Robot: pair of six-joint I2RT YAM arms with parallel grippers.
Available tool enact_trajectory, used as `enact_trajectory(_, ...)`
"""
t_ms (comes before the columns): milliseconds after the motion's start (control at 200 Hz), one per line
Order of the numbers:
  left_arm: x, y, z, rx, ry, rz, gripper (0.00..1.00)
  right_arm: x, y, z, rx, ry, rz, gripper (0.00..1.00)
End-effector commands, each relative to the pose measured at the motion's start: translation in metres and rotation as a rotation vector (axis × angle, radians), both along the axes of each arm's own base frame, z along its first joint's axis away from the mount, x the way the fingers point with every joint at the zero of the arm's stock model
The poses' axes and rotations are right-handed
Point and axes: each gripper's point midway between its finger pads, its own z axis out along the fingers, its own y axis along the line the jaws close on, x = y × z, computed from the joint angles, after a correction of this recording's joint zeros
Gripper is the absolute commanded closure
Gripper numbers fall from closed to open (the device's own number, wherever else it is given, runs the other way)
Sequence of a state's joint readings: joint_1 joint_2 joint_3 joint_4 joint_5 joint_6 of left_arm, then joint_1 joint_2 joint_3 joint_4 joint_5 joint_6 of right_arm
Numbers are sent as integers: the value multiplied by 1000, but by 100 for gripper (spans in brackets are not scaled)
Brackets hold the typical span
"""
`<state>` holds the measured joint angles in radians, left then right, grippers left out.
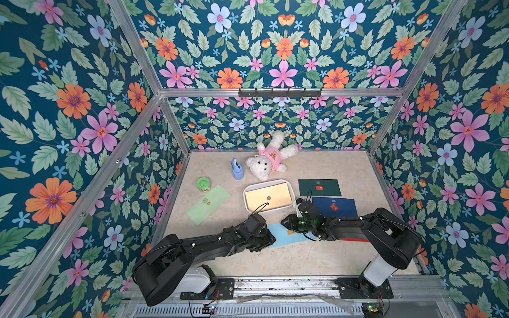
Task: Put the sealed envelopes into the storage box
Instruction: Move the envelope to the center of the board, then pick up the envelope from the center of the board.
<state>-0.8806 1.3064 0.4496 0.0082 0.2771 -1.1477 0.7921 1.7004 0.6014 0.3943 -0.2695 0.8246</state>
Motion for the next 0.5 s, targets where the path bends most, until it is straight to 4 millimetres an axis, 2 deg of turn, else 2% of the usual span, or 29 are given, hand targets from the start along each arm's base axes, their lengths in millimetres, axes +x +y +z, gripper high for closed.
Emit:
enact_trajectory(0, 1, 11, -3, 27, -14, 35, 54, -56, -50, -59, -252, 270, 9, 65)
enact_trajectory(150, 14, 2, 14, -103, -72, 80, 57, -59, -47, -58, -239, 274, 20, 65)
enact_trajectory(275, 16, -2, 16, -149, -74, 84, 58, -60, -44, -58, -225, 278, 26, 65)
enact_trajectory(495, 7, 18, 2, 48, -21, 44, 57, -61, -51, -63, -249, 282, 0, 66)
